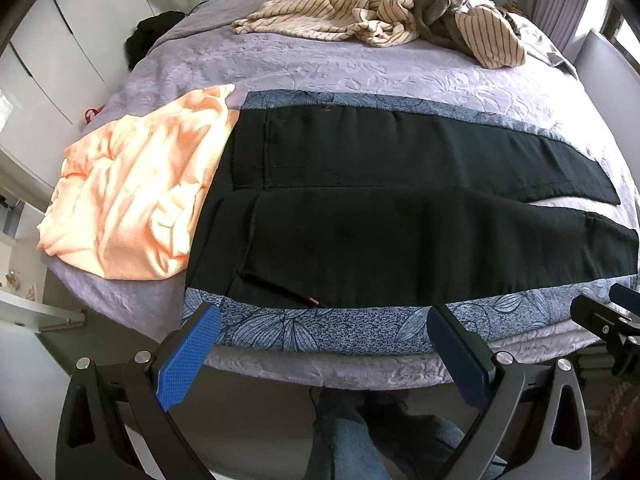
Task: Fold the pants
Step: 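Move both grippers toward the waistband of the black trousers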
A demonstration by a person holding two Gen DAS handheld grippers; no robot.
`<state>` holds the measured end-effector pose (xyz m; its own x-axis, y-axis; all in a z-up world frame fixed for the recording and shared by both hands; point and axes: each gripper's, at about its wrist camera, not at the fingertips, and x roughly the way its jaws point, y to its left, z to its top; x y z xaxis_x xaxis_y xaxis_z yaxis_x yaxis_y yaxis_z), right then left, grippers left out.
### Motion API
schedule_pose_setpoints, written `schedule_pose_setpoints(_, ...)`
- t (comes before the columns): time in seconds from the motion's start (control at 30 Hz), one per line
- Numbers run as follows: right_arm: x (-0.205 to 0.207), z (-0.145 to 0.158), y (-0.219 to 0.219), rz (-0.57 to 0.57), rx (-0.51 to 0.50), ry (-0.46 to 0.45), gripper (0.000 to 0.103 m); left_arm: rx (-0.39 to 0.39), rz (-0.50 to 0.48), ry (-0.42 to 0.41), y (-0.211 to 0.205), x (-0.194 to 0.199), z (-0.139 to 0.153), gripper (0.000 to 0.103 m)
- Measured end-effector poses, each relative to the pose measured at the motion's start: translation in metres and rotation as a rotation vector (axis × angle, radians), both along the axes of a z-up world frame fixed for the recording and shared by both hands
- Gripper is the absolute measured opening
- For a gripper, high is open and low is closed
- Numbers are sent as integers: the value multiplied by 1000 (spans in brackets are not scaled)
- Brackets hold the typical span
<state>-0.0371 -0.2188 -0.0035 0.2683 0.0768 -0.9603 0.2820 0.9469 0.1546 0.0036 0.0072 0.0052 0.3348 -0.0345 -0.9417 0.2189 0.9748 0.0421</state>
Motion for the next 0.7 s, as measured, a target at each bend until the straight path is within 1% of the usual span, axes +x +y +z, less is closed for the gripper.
schedule_pose_setpoints(0.7,3,-2,-2,-2,4,4,103,18,13,9,0,4,-2,103)
